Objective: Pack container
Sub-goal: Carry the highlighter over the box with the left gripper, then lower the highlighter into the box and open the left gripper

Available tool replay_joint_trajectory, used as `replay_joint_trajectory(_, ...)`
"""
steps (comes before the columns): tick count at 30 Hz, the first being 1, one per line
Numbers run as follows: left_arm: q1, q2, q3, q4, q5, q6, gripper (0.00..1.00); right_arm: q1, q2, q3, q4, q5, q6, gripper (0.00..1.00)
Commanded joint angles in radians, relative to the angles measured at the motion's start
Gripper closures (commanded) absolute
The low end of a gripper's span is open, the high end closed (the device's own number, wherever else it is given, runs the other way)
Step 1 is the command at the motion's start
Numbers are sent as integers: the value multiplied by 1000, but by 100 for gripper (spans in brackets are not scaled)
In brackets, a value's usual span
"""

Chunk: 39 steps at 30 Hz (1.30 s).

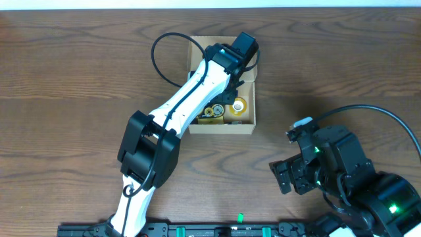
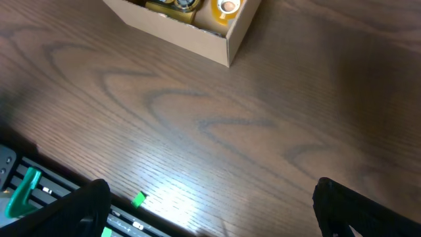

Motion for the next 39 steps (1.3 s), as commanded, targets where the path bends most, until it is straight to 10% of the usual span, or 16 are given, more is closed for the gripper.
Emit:
replay_joint_trajectory(1, 4, 14, 14, 3, 4, 9, 94, 7, -3, -2, -1, 0, 1, 1)
replay_joint_trajectory(15, 0, 15, 6, 23, 52, -23, 93, 7, -3, -2, -1, 0, 1, 1)
replay_joint_trajectory(24, 0, 15, 6, 23, 34, -23, 50, 7, -3, -2, -1, 0, 1, 1)
replay_joint_trajectory(27, 0, 15, 6, 23, 29, -23, 50, 7, -3, -2, -1, 0, 1, 1)
replay_joint_trajectory(36, 3, 9, 8, 27, 42, 27, 62, 7, -3, -2, -1, 0, 1, 1)
replay_joint_trajectory(39, 10, -17, 10, 27, 59, 53, 94, 7, -3, -2, -1, 0, 1, 1)
